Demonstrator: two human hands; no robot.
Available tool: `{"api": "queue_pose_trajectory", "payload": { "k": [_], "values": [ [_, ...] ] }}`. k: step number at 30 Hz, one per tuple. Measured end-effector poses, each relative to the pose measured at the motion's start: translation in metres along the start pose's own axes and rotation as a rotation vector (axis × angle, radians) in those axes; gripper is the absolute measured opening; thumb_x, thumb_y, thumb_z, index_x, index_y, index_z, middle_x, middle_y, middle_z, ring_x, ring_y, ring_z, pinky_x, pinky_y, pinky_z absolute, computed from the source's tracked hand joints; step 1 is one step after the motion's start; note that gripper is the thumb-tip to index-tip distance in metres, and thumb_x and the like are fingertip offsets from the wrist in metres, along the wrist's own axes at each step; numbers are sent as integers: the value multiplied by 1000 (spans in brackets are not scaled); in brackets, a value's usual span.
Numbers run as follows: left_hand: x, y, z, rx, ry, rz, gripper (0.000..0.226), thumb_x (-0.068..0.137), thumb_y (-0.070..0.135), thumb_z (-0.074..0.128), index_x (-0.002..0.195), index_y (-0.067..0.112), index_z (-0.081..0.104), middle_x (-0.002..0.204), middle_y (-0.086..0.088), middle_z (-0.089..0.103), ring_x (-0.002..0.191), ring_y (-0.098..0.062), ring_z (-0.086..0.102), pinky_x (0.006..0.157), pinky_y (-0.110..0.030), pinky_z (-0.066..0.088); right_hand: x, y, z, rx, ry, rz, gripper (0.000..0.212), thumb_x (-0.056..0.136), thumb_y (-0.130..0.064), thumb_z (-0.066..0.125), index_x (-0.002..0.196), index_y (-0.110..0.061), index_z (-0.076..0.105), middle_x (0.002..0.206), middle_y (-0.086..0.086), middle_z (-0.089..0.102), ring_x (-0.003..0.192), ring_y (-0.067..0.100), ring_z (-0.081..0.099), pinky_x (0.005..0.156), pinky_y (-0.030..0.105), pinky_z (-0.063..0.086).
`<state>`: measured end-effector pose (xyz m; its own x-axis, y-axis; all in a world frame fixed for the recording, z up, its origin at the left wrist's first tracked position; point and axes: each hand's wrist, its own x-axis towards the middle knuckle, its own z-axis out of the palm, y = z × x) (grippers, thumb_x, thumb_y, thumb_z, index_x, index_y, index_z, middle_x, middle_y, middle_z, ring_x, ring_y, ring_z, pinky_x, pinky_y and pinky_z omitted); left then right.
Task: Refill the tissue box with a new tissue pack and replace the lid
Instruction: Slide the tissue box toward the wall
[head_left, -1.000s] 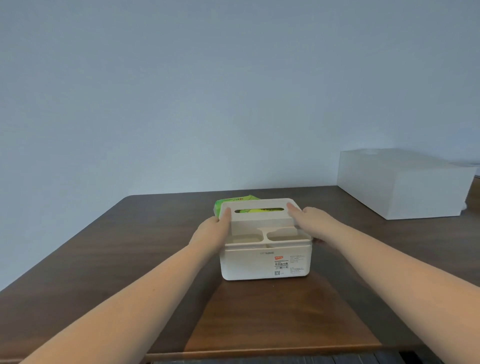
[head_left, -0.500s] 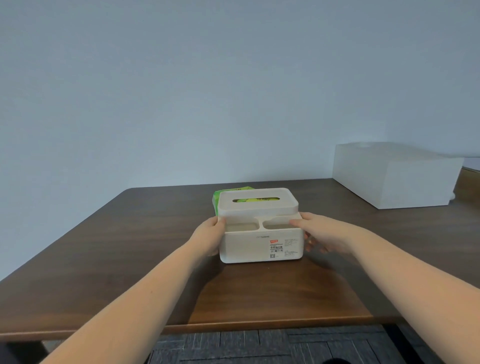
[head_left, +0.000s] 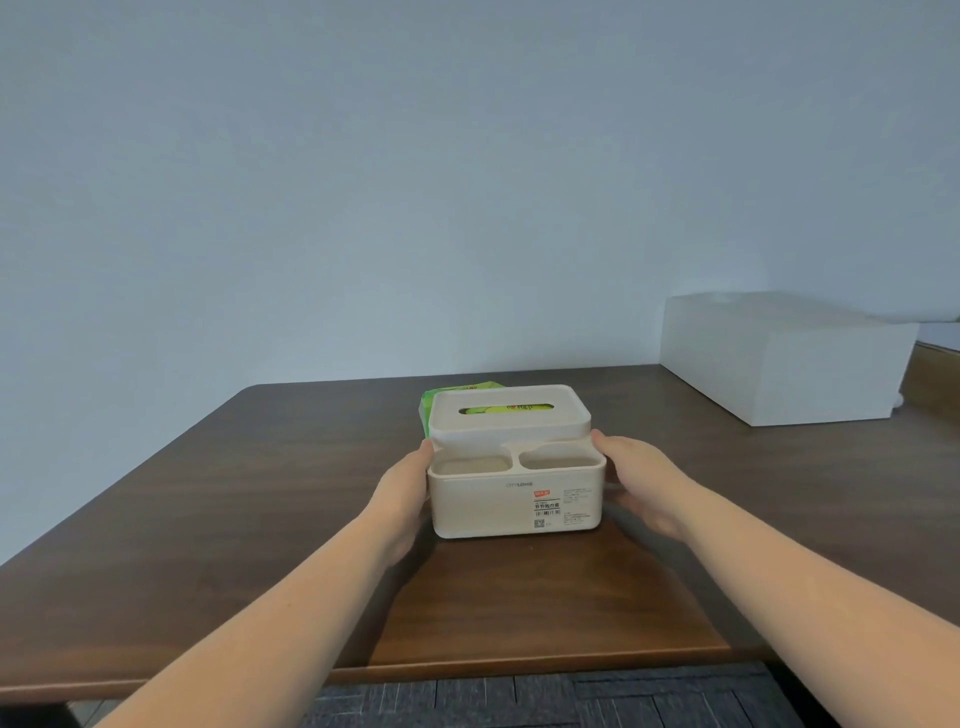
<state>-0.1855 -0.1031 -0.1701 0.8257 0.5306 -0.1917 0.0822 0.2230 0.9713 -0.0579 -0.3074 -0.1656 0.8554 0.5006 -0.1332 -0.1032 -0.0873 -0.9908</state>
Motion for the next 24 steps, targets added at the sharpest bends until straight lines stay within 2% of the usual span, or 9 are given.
{"api": "queue_pose_trajectory", "payload": {
  "k": [4, 6, 8, 10, 12, 17, 19, 21, 24],
  "values": [
    [6, 0, 0, -92, 1, -19, 37, 100, 32, 42, 112, 12, 70, 106, -10, 76, 101, -26, 70, 98, -42, 51, -3, -3, 4, -44, -76, -40, 27, 99, -17, 43, 100, -14, 70, 99, 3, 75, 95, 18, 65, 92, 35, 47],
    [10, -1, 2, -117, 9, -18, 37, 99, 30, 44, 118, 10, 68, 105, -10, 76, 96, -25, 70, 91, -40, 54, -3, -7, 1, -107, -129, -37, 27, 94, -7, 46, 102, -14, 71, 96, -1, 76, 96, 15, 67, 89, 31, 49],
    [12, 2, 5, -129, 7, -9, 35, 100, 27, 42, 119, 9, 66, 105, -10, 74, 91, -23, 70, 79, -38, 55, -3, -9, -4, -127, -150, -13, 32, 90, 0, 44, 110, -8, 68, 109, 4, 74, 105, 19, 66, 91, 31, 50],
    [13, 5, 14, -137, 4, 9, 32, 100, 24, 41, 118, 8, 63, 102, -10, 72, 87, -21, 68, 74, -34, 53, 0, -10, -11, -114, -103, 2, 31, 90, 3, 42, 106, -4, 67, 110, 10, 72, 106, 23, 65, 92, 33, 51],
    [16, 8, 25, -141, -4, 14, 28, 100, 22, 42, 117, 8, 61, 98, -8, 71, 85, -20, 66, 75, -32, 52, 4, -10, -16, -116, -38, -16, 31, 92, 2, 40, 96, -8, 70, 100, 8, 74, 96, 21, 67, 87, 35, 52],
    [28, 12, 58, -156, -51, 45, 23, 101, 17, 41, 95, 15, 63, 90, -3, 69, 79, -15, 65, 70, -28, 51, 18, -9, -42, -92, 60, -63, 26, 93, -6, 52, 102, -10, 76, 100, 8, 78, 102, 25, 70, 97, 43, 52],
    [36, 12, 73, -158, -58, 56, 22, 101, 17, 41, 98, 15, 63, 92, -2, 69, 81, -14, 64, 72, -27, 50, 26, -11, -53, -70, 113, -82, 22, 91, -7, 57, 100, -9, 77, 100, 9, 78, 102, 26, 70, 97, 44, 51],
    [48, 12, 87, -161, -62, 55, 20, 101, 17, 41, 103, 15, 61, 91, -1, 68, 81, -12, 63, 72, -27, 50, 37, -12, -64, -62, 159, -94, 19, 89, -7, 60, 97, -8, 78, 98, 11, 78, 100, 28, 71, 92, 44, 54],
    [68, 12, 113, -153, -94, 16, 25, 101, 18, 41, 89, 15, 63, 87, -2, 70, 78, -13, 63, 73, -31, 49, 64, -13, -82, -40, 267, -97, 19, 87, -4, 60, 92, -4, 78, 95, 14, 78, 96, 31, 72, 74, 37, 54]
  ]
}}
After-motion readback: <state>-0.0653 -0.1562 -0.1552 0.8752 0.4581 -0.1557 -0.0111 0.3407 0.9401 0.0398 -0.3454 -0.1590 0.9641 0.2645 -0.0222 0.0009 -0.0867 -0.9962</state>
